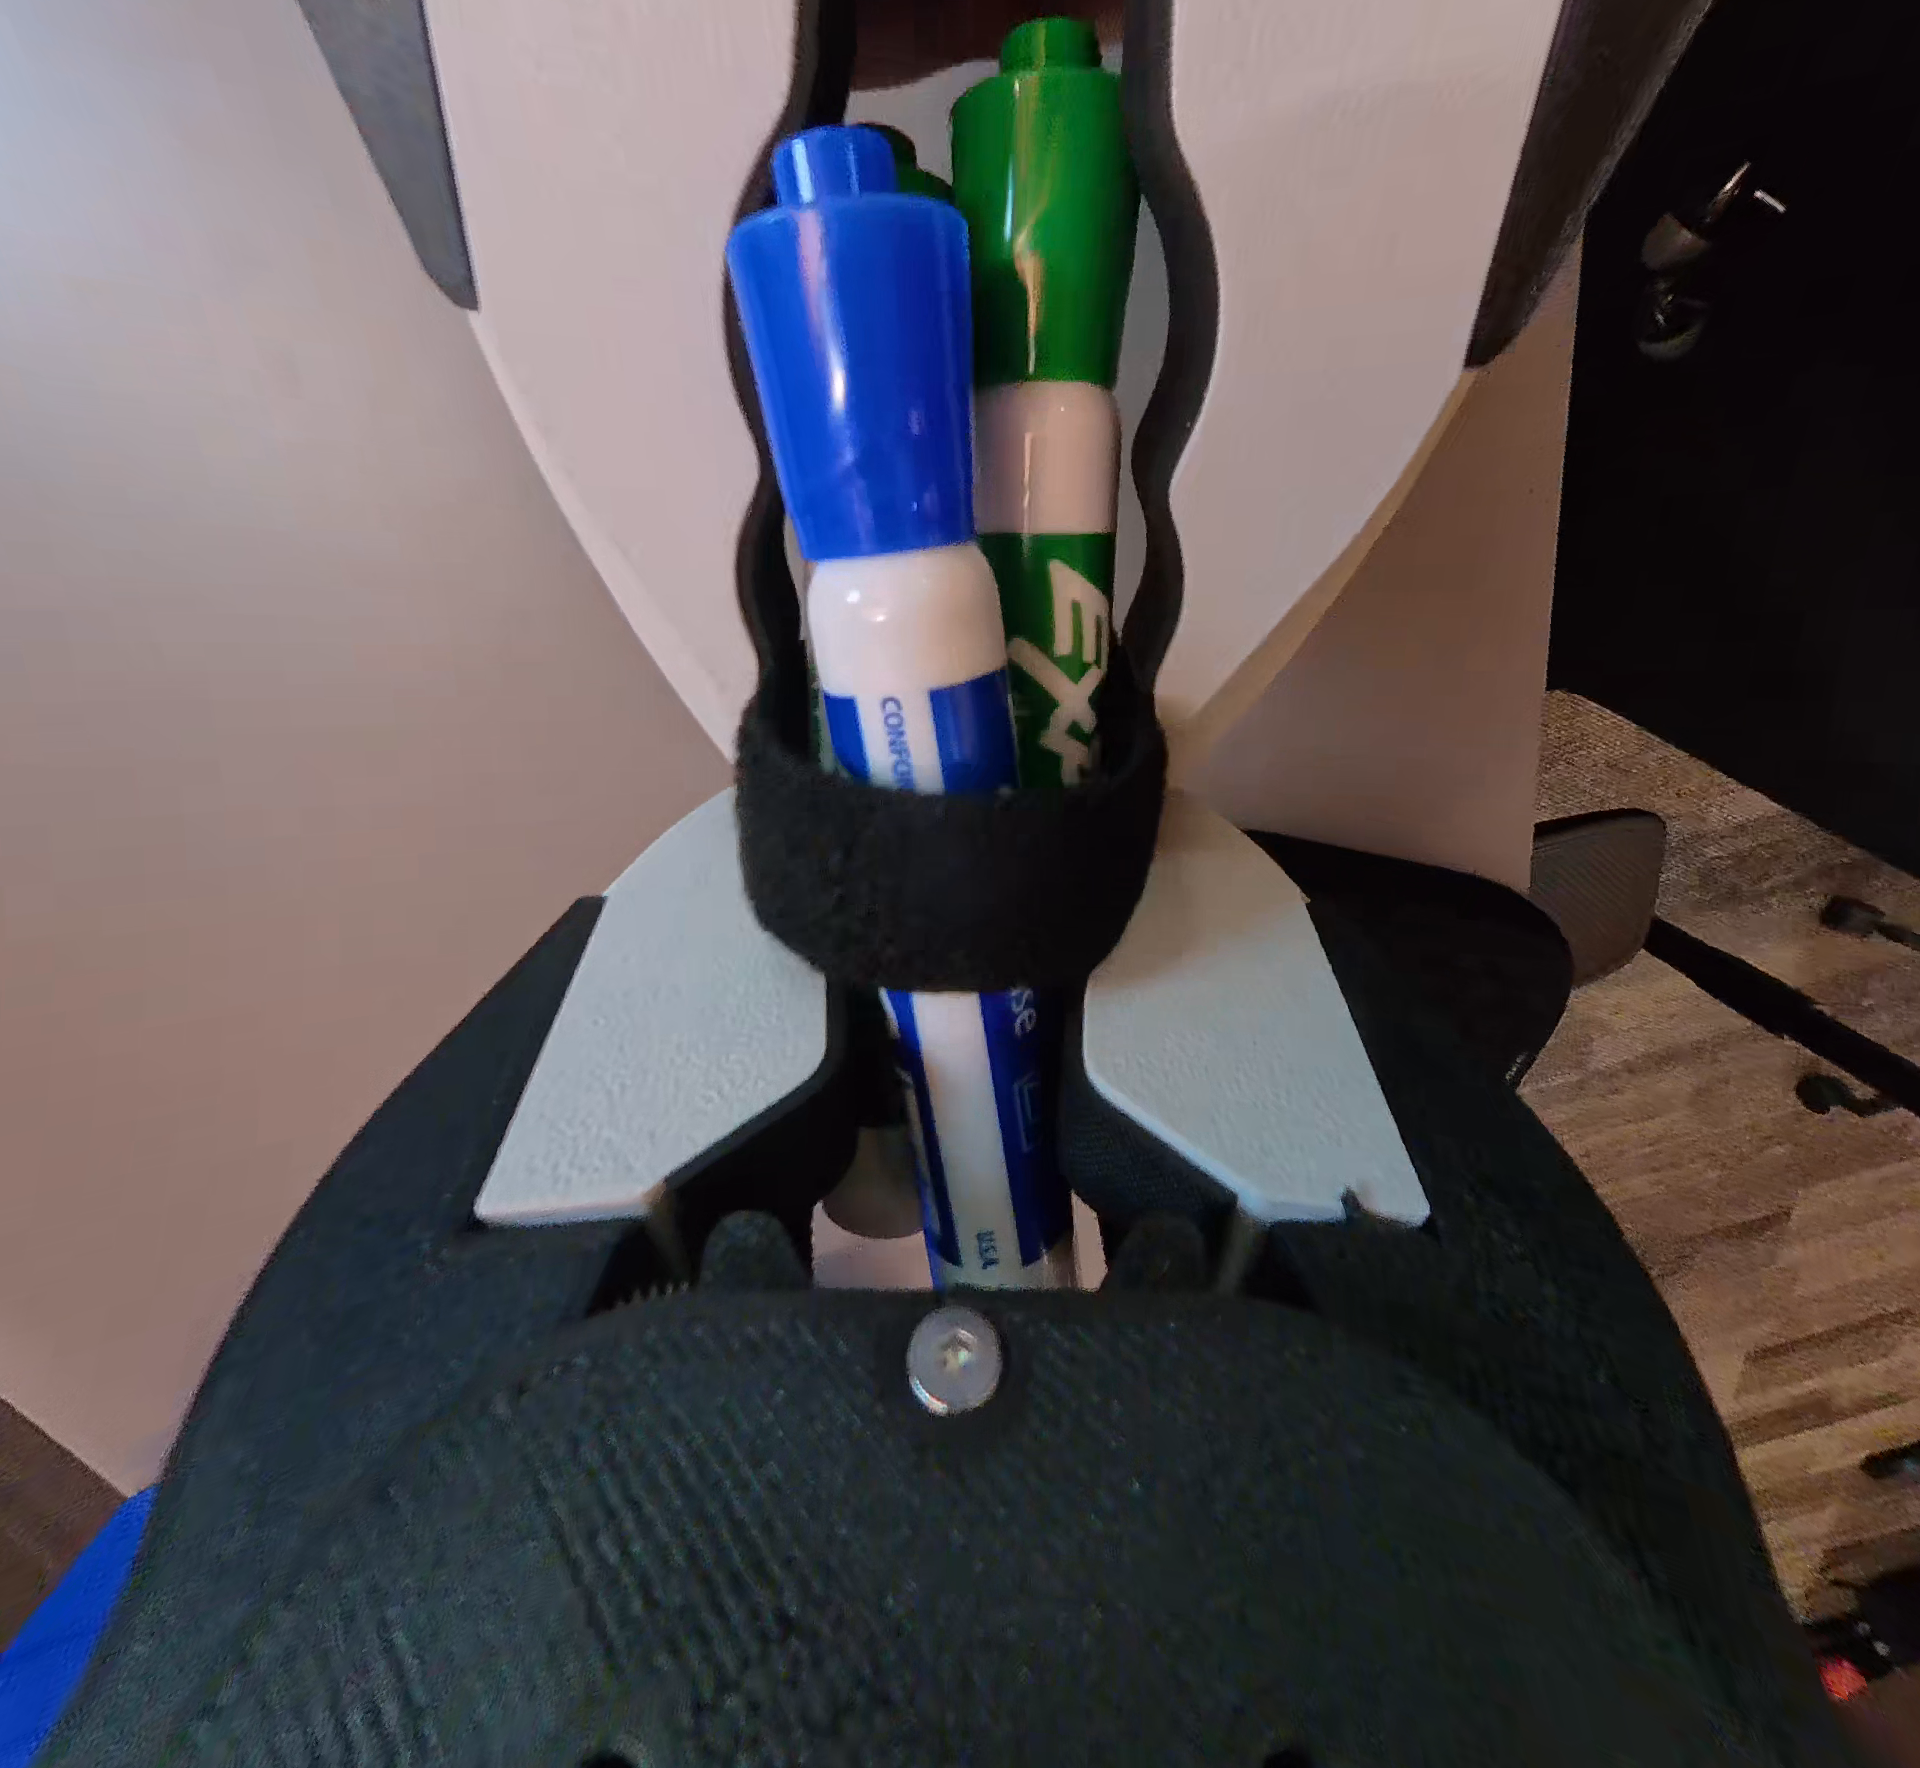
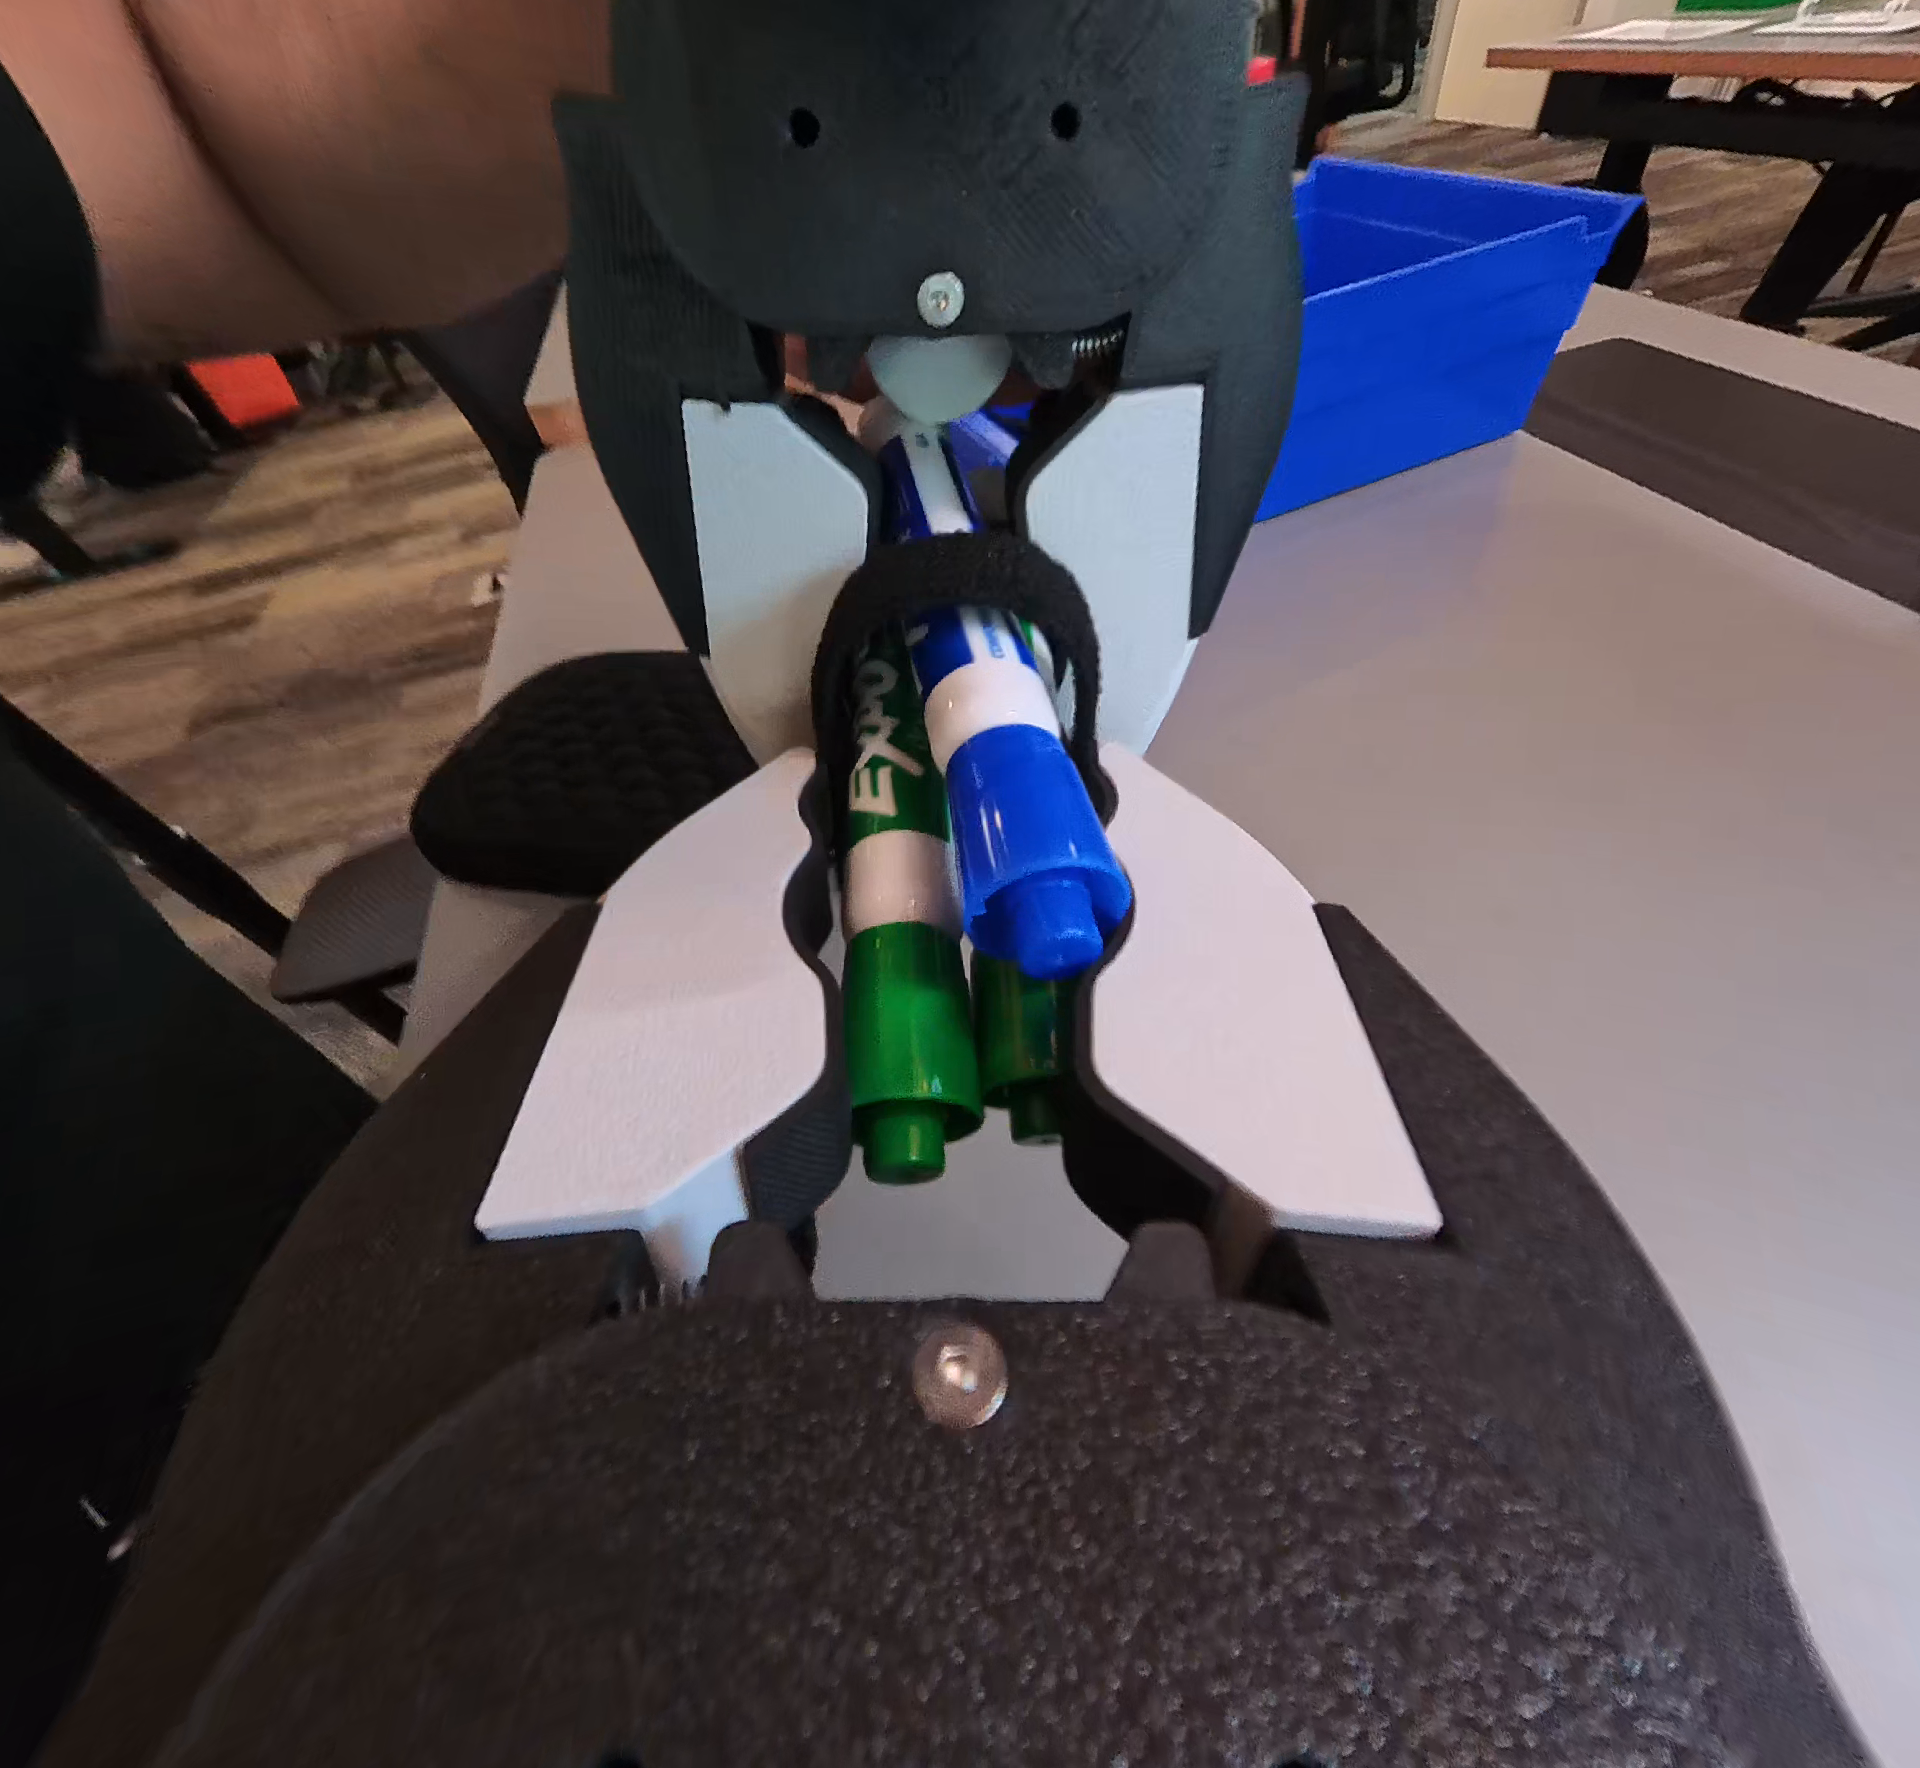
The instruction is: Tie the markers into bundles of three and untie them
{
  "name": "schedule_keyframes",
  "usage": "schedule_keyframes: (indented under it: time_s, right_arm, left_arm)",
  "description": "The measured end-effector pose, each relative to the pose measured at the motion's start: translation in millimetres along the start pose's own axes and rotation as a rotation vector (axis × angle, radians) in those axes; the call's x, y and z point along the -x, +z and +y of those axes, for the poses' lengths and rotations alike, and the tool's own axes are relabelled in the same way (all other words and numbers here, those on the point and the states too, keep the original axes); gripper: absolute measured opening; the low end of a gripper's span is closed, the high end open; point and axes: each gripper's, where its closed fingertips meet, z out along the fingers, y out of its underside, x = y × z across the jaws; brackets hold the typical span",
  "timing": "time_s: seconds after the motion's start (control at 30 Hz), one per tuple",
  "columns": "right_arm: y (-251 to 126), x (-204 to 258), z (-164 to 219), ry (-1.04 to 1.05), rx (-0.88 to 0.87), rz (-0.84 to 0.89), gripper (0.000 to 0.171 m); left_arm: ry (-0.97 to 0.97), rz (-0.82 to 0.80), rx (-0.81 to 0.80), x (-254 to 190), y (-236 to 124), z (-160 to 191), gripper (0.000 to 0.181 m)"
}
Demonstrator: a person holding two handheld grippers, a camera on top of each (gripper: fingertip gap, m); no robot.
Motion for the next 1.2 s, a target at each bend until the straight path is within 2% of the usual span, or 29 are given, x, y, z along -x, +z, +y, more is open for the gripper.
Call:
schedule_keyframes:
  time_s: [0.17,0.3,0.33,0.37,0.4,0.47,0.83,1.1,1.2]
  right_arm:
    - [2.2,3.5,9.6,-0.177,0.101,-0.005,0.046]
    - [0.8,1.8,6.3,-0.214,0.143,-0.007,0.046]
    - [-0.3,1.1,6.8,-0.227,0.160,-0.006,0.040]
    - [-1.9,-0.7,9.0,-0.242,0.179,0.003,0.026]
    - [-2.8,-2.5,10.1,-0.236,0.177,0.012,0.026]
    - [-2.4,0.9,1.5,-0.163,0.104,0.008,0.040]
    - [-15.6,-15.4,11.3,-0.153,0.112,0.078,0.036]
    - [-25.4,-31.0,22.6,-0.118,0.129,0.117,0.035]
    - [-30.0,-53.3,26.8,-0.127,0.161,0.177,0.034]
  left_arm:
    - [0.024,-0.011,0.003,-3.4,-2.0,4.6,0.046]
    - [0.030,-0.037,-0.032,-1.2,-5.2,2.7,0.045]
    - [0.039,-0.047,-0.050,-0.7,-6.3,1.0,0.045]
    - [0.054,-0.062,-0.102,0.3,-10.6,-4.9,0.031]
    - [0.052,-0.087,-0.139,2.8,-15.7,-8.4,0.031]
    - [0.054,-0.101,-0.163,2.3,-17.8,-9.3,0.031]
    - [0.014,-0.105,-0.109,8.1,1.4,11.1,0.031]
    - [-0.038,-0.131,-0.082,23.0,2.4,22.6,0.031]
    - [-0.102,-0.176,-0.111,39.8,-5.3,30.2,0.031]
